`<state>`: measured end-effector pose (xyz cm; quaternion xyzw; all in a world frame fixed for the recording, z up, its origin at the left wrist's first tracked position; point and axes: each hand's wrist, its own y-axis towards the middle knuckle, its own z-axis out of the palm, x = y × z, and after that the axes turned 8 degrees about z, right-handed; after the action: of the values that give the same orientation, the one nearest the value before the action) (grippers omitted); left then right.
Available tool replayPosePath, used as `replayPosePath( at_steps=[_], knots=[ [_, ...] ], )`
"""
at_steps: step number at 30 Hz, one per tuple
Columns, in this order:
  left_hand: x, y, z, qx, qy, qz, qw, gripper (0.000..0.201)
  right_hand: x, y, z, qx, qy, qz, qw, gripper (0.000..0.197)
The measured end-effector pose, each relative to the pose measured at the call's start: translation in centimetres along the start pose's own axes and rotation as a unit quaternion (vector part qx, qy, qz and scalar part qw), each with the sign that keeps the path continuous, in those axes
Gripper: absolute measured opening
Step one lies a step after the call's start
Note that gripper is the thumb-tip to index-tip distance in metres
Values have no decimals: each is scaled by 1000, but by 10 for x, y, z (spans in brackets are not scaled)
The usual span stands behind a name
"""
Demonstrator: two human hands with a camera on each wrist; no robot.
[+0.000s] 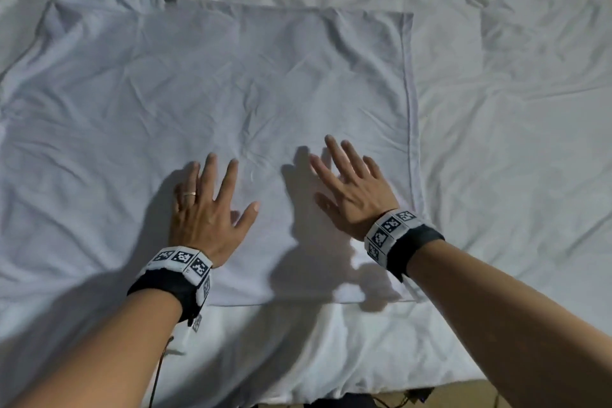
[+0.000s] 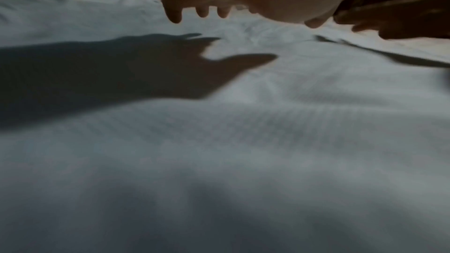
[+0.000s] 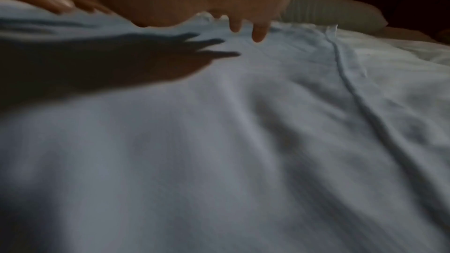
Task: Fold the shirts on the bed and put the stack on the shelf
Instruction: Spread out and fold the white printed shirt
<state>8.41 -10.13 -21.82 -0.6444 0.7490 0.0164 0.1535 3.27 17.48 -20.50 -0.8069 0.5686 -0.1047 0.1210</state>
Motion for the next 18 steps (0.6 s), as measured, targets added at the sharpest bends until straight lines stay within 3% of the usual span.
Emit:
replayPosePath(
  at_steps=[3,6,10,14,16,18],
  knots=[
    [12,9,6,11,7,-35,999,83,-44,6,17,50,-1,74,996,65],
    [18,22,-6,6,8,-55,998,76,-80,8,5,22,4,126,992,64],
    [22,49,-23,-26,0,-63,998,76,-72,52,-18,-55,16,31,998,60],
    [23,70,-17,-4,7,-45,999,84,-47,100,-20,-44,-28,-64,997,68],
    [21,76,-8,11,6,-53,999,87,-66,111,-15,-35,-37,-24,998,66],
    [19,75,-3,17,5,-64,998,89,-98,112,-16,-33,-8,89,995,67]
  ],
)
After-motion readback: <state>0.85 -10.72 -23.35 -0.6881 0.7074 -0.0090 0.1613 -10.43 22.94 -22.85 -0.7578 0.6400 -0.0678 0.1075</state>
